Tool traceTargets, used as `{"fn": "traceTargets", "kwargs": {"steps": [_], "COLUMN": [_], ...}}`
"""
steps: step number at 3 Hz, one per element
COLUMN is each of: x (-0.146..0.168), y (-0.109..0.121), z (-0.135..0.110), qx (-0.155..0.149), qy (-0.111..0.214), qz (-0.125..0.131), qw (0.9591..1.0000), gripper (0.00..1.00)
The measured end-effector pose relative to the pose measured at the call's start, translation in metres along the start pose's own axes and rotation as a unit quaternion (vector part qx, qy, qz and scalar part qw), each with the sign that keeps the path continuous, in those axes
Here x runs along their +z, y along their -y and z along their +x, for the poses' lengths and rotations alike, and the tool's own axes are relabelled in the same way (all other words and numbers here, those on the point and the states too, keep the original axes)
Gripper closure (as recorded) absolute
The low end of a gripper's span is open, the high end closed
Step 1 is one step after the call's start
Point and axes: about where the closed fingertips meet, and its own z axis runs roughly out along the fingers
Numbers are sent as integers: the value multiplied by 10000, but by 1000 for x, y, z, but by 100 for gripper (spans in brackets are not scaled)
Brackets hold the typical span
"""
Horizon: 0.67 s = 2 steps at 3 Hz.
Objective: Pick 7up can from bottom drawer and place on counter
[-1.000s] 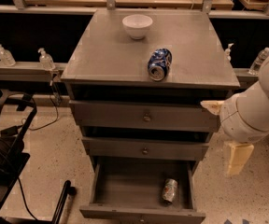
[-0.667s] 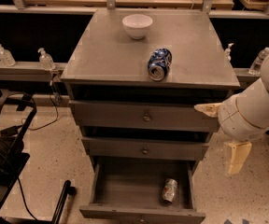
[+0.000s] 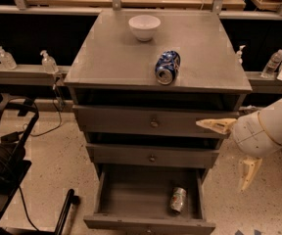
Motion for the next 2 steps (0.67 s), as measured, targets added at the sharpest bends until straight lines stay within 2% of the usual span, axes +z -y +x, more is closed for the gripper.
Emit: {"fn": "traceTargets", "kwargs": {"steps": [1,2], "x": [5,27], "y": [1,-6], "z": [-2,2], "qx": [-265,-896], "qy": [34,-58], "qz": [-144,-688], "qw": [9995,9936], "gripper": [0,0]}}
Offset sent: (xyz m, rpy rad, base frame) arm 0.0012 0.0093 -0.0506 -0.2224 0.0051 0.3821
